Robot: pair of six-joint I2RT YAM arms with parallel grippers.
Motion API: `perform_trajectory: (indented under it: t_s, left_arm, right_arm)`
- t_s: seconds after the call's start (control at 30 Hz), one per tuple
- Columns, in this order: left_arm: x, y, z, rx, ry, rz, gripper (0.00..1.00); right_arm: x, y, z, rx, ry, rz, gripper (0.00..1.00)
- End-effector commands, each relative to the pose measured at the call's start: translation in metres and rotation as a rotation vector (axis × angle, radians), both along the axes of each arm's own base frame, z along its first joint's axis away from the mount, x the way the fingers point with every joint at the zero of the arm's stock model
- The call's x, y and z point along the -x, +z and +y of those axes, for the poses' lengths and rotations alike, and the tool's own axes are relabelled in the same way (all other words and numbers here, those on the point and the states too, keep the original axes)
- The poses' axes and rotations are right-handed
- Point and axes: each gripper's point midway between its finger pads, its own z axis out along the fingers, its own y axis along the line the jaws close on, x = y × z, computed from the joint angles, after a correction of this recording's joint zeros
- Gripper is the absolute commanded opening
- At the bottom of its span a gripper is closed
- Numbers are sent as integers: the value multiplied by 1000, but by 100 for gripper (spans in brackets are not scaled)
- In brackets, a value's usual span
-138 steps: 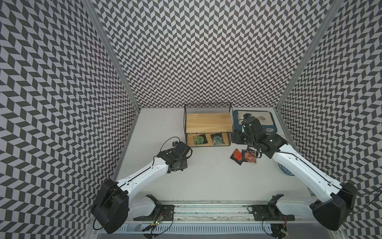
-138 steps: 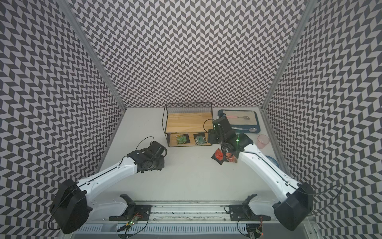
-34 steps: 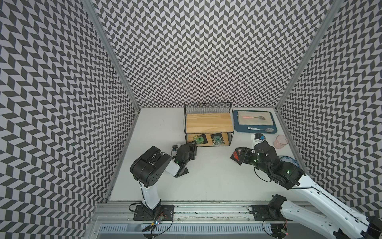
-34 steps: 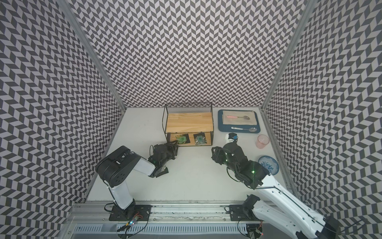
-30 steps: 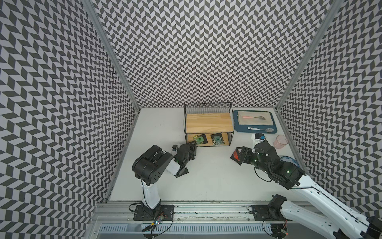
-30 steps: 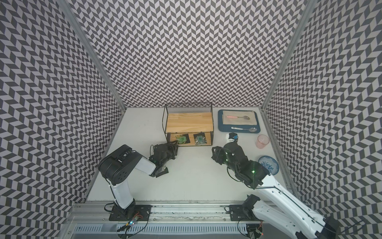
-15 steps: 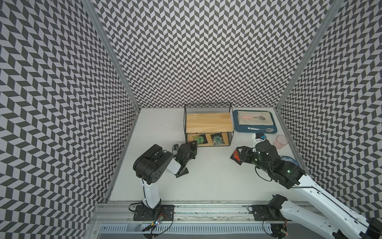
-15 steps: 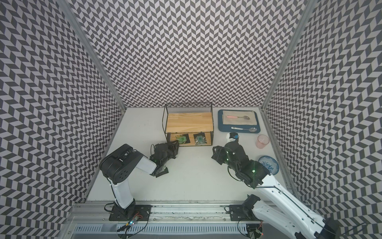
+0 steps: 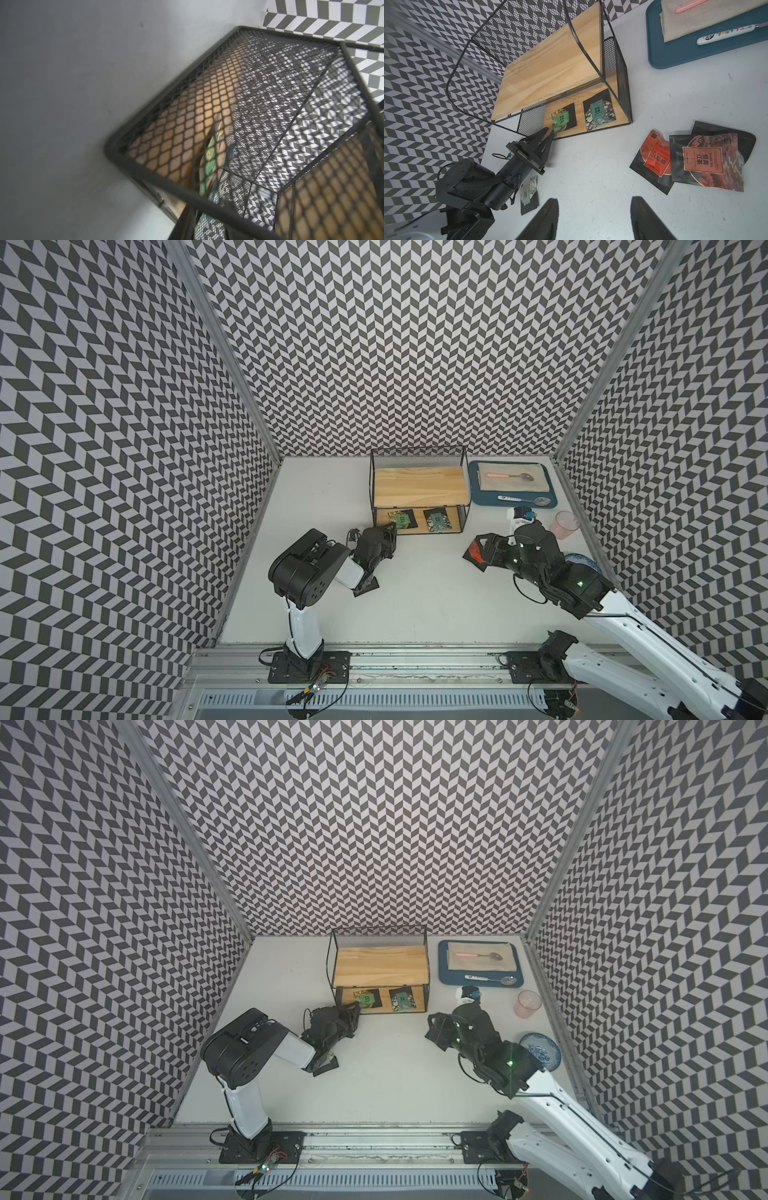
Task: Remove the tea bags from the shelf
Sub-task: Pick up the tea bag from the shelf.
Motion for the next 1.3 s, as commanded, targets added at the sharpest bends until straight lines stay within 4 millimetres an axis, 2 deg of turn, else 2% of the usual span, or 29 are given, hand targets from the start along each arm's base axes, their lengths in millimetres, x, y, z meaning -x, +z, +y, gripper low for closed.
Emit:
perform_trajectory:
  t_s: [0.0,0.17,0.23,0.33,0.43,0.63,0.87,1.03,1.27]
  left_arm:
    - [-3,-10,0,-12,1,18,25]
    - [-5,-12,0,-33,-2,26,24]
    - [-6,-12,0,-30,-2,22,18]
    - [-6,-12,0,-32,-2,23,15]
    - [-7,-11,-1,-42,-8,23,0]
    - [-6,-10,-2,-51,-15,26,0]
    - [-5,11,-9,-63,-59,-24,0]
    - [7,29,-17,-87,-132,-67,0]
    - [44,46,-24,-99,-263,-78,0]
  right_arm:
    - [-2,0,0,-1,2,-14,60]
    - [-2,1,-2,1,-2,-16,60]
    - [-2,0,-2,0,-3,-15,60]
    - [-2,1,-2,1,-2,-16,60]
    - [-3,0,-3,3,-4,-15,60]
    - [-3,0,-2,4,0,-16,59]
    - [-4,2,-2,7,-2,-23,60]
    - [-7,2,-1,9,-3,-25,60]
    - [-10,2,1,9,-2,-25,59]
